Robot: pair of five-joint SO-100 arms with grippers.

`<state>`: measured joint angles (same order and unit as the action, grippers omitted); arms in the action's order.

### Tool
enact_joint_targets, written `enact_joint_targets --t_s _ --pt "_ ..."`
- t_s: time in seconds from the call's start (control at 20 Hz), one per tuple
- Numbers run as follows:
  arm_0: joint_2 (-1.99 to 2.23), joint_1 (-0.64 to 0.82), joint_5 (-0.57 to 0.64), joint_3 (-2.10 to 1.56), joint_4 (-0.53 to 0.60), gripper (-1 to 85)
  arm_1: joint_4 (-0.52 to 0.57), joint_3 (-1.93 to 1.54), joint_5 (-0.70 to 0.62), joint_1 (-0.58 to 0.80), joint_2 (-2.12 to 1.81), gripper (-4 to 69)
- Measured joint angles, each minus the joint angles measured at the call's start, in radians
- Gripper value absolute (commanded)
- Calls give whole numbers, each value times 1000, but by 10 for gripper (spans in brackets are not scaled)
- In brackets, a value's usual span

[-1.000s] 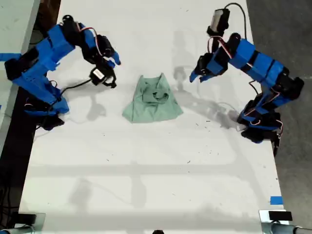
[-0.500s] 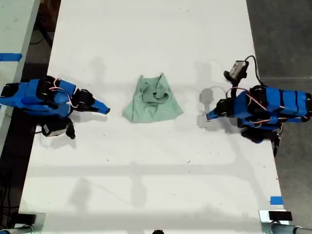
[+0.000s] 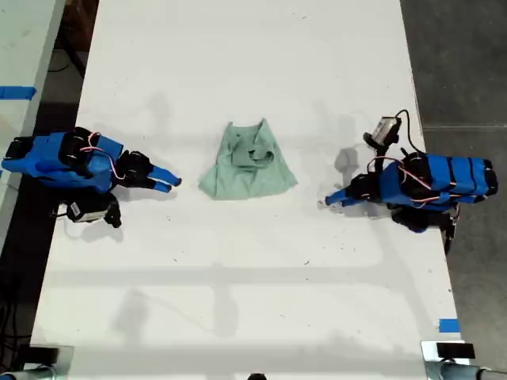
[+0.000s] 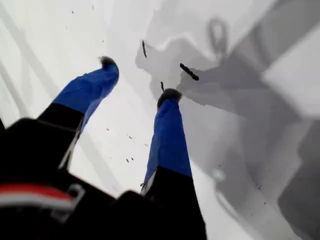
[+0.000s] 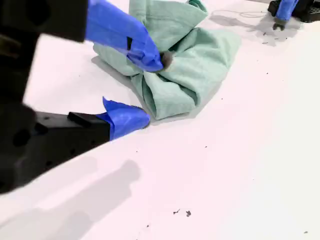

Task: Fold t shirt

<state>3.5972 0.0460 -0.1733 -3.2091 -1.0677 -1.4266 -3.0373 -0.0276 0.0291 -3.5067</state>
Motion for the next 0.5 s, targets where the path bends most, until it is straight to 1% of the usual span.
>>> enact_joint_targets --t_s 0.05,0.15,0.2,0.3,0.35,0.45,0.5 --pt "0 2 -14 -2 0 -1 0 0 -32 -18 0 214" --pt "0 8 -14 -2 0 -1 2 0 -164 -34 0 211" --pt "0 17 11 -2 0 0 2 0 -199 -41 0 211" --pt "0 6 49 -2 0 51 2 0 -210 -41 0 208" --pt "0 -34 54 -2 0 70 2 0 -210 -40 0 208" --pt "0 -41 54 -2 0 120 2 0 -210 -40 0 204" --pt "0 -41 54 -2 0 123 2 0 -210 -40 0 204"
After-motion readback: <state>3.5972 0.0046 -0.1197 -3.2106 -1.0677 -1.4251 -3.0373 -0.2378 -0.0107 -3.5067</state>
